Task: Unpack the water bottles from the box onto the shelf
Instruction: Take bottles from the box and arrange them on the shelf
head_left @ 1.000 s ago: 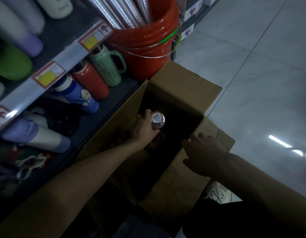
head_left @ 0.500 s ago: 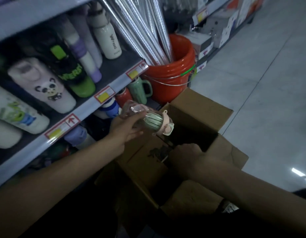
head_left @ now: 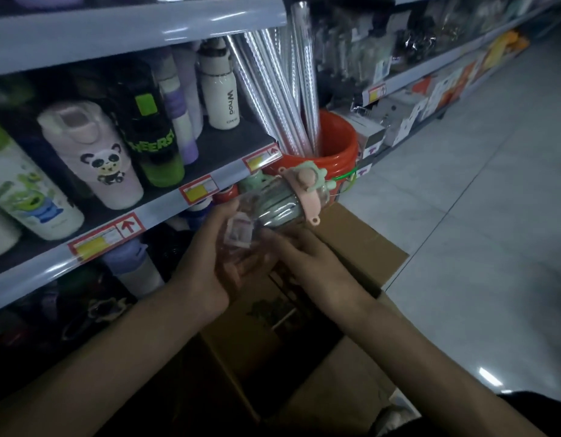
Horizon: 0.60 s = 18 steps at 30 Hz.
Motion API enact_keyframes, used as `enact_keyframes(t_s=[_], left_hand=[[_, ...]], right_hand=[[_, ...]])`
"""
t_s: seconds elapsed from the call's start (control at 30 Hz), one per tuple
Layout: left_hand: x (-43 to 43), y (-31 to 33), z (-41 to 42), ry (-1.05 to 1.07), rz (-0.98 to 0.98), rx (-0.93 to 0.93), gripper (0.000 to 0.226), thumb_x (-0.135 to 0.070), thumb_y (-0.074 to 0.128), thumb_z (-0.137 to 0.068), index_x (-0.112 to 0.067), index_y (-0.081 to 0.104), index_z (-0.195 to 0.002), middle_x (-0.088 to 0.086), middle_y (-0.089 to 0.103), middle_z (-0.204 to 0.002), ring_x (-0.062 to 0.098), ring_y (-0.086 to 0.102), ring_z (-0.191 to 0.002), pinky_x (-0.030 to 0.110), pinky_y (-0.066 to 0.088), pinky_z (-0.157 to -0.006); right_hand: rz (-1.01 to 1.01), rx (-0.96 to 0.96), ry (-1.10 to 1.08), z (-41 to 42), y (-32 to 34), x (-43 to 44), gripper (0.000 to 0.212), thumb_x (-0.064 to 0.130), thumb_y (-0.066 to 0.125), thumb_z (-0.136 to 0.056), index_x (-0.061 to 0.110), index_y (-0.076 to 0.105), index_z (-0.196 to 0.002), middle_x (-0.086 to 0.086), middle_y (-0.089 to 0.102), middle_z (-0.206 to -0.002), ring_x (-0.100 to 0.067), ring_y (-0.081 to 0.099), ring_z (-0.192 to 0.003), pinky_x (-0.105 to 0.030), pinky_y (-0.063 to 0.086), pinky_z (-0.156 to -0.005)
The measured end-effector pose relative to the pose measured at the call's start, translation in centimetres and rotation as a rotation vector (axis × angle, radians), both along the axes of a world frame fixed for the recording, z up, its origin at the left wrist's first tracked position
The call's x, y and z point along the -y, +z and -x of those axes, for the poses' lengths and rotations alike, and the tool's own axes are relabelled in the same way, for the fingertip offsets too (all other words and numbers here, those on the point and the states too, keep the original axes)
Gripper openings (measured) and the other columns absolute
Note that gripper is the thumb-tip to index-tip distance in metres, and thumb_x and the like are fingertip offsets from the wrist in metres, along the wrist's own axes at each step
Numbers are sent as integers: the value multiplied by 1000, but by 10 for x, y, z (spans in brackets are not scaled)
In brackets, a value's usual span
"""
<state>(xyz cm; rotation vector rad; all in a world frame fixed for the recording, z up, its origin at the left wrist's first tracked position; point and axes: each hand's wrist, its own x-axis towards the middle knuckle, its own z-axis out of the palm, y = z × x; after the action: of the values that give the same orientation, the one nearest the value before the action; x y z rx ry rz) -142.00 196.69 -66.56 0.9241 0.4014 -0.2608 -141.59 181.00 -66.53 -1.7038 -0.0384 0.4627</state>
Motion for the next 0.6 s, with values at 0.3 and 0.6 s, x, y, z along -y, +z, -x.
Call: enact_keyframes(t_s=[0.3,0.6], left_hand=[[5,2,-2,-105,114,-81,48,-52,70,-85,-20,75,-120,15,73,-121,29,71,-109,39,53,-99],[-8,11,-7,-369,379,-98,62,-52,76,-81,-9,72,-126,23,66,-130,38,71,-103,45,62,-78]], right_hand=[[-515,-138,-217,-22,7,0,44,31,82,-83,12,71,-121,-12,76,-114,-32,73,-105,-45,54,-99],[-694,-175,-239,-37,18,8,29,19,71,-85,5,70,-110,-19,75,-103,-24,72,-78,-31,58,-63]])
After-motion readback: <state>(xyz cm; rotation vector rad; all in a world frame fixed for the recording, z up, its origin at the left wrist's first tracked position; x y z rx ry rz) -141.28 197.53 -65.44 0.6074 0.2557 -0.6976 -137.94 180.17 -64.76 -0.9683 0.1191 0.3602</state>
